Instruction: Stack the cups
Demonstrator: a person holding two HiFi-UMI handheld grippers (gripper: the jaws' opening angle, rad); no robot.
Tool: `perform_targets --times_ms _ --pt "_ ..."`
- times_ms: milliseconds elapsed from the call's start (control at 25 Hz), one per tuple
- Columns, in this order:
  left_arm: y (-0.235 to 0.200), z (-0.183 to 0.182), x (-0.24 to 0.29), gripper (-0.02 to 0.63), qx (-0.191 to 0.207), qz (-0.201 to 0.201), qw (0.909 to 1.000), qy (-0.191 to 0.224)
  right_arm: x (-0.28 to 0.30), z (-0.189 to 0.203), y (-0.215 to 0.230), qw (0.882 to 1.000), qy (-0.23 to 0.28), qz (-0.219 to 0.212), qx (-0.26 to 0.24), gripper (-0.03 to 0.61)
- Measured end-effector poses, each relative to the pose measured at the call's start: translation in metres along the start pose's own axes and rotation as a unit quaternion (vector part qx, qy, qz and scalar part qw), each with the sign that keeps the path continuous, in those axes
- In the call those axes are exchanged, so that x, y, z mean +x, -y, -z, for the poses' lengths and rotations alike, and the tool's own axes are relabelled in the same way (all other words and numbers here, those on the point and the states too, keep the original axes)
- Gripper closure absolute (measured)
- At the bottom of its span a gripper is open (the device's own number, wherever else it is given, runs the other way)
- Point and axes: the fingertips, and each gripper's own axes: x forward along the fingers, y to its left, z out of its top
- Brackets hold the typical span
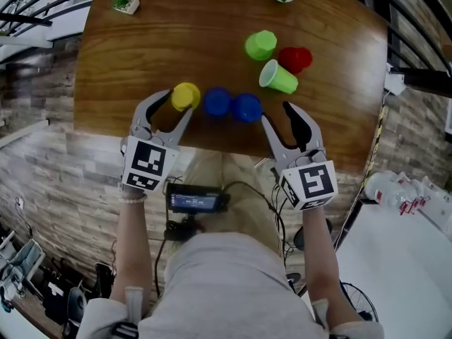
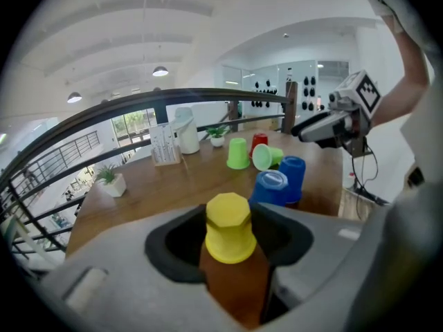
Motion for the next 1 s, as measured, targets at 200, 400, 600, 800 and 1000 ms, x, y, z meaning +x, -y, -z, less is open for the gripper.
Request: perform_targets --times_ms 200,400,600,800,1000 --pt "0.007 0.005 -0.002 0.416 -0.004 0.005 1.0000 0.001 0.002 0.002 0.002 1.000 -0.004 0.000 0.000 0.390" --pt "0.010 0.005 -0.003 0.411 -0.013 0.010 0.9999 0.000 0.004 0.000 0.013 1.000 -0.007 0.014 -0.008 0.390" --pt "0.010 0.001 -0.013 0.383 -0.027 0.007 0.9996 0.007 0.008 -0.010 0.041 0.999 -0.007 0.047 -0.027 0.390" --pt "0.002 -0.012 -0.030 0.383 -0.050 -0.017 0.9981 0.031 0.022 -0.016 0.082 0.996 -0.010 0.079 -0.027 0.390" --pt "-0.001 -0.021 -0.042 0.385 -0.072 -0.036 0.9956 0.047 0.039 -0.013 0.115 0.995 -0.024 0.100 -0.013 0.365"
